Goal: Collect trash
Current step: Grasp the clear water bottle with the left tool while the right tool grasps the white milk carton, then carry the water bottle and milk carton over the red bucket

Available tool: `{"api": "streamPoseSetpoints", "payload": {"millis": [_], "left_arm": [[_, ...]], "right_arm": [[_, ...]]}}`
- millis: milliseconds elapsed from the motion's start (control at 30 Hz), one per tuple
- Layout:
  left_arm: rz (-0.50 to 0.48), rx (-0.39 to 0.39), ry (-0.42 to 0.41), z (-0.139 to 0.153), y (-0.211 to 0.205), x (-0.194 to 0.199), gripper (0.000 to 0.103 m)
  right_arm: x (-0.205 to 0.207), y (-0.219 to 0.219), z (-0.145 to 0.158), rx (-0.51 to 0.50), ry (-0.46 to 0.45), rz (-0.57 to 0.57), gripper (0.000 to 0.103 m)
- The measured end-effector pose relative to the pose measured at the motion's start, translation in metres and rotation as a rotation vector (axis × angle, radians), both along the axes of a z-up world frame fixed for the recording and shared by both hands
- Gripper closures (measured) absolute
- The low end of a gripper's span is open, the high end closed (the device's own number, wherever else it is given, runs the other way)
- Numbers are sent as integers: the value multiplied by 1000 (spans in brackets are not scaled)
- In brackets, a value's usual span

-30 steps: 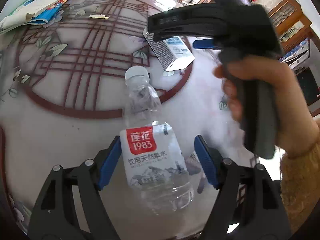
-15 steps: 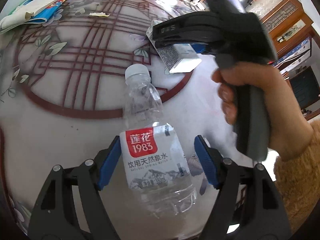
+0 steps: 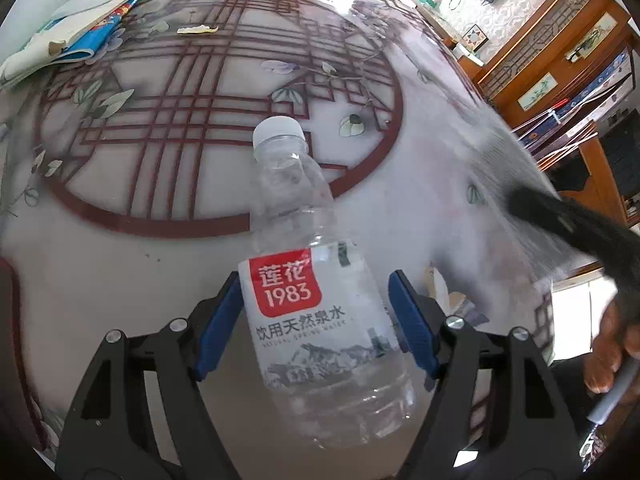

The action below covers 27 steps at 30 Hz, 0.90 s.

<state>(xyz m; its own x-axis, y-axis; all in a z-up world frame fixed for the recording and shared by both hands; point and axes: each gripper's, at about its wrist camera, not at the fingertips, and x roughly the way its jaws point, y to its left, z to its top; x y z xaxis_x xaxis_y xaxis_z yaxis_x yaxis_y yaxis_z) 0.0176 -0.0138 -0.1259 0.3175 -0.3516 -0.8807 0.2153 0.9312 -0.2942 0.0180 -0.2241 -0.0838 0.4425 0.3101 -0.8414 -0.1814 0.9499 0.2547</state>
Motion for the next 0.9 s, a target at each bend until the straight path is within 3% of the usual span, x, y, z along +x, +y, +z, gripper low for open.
{"api": "streamPoseSetpoints", "payload": {"millis": [67,233,367,600,800,900], "left_arm": [[4,11,-15,0,0,1,33],[7,32,-54,3,-1,-1,46],[22,23,-83,7,1,-3,47],[52,43,-233,32,3,-13,47],[75,113,-350,48,-1,-26,47],[87,113,-384,54,-9,-39,47]], "right_arm": [[-16,-11,3,0,-20,-13,49],[-41,-44,-10,42,-40,-101,49],[-39,-68,-15,209,-4,-185,49],[-43,-74,-8,164,-48,-207,49],[-48,-84,-2,183,-87,-224,49],[-50,-91,2,201,-111,-239,49]]}}
